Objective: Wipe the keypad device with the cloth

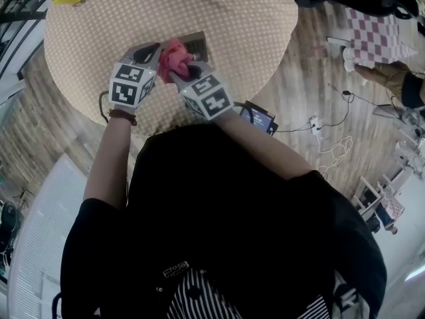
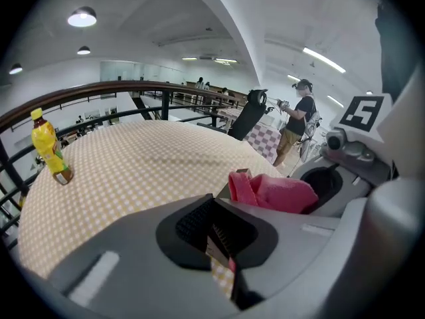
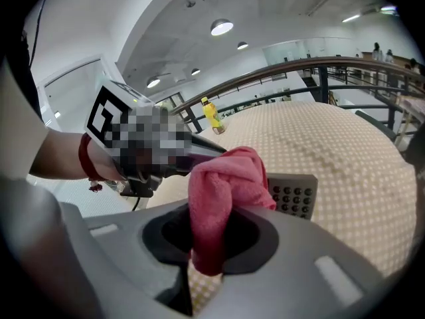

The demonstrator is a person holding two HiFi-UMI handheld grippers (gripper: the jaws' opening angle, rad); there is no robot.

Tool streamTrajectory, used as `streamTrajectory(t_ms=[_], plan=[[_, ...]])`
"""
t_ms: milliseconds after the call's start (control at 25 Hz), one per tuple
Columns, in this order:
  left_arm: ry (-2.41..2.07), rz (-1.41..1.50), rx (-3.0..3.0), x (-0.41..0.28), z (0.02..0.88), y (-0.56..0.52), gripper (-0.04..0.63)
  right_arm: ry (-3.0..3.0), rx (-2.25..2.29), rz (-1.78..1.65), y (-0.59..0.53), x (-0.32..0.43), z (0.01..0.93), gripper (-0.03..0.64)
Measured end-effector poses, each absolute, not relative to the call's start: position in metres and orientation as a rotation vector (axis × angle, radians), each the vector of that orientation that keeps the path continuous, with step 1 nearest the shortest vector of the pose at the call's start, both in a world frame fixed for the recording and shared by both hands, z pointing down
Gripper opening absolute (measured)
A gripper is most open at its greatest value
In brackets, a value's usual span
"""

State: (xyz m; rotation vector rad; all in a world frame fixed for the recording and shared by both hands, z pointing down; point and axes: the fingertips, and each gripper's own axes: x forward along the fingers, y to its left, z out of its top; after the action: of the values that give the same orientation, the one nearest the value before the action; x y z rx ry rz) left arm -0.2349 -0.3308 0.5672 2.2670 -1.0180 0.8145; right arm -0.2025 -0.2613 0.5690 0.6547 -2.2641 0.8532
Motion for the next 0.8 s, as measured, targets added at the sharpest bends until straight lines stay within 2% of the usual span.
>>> streamTrajectory(t_ms=[800], plan=[[-1.026,0.882,2.287,-0.228,0.584,-0.344,-0.002,-2.190,0.760,0.864,-0.281,-0.228,0.603,0.078]])
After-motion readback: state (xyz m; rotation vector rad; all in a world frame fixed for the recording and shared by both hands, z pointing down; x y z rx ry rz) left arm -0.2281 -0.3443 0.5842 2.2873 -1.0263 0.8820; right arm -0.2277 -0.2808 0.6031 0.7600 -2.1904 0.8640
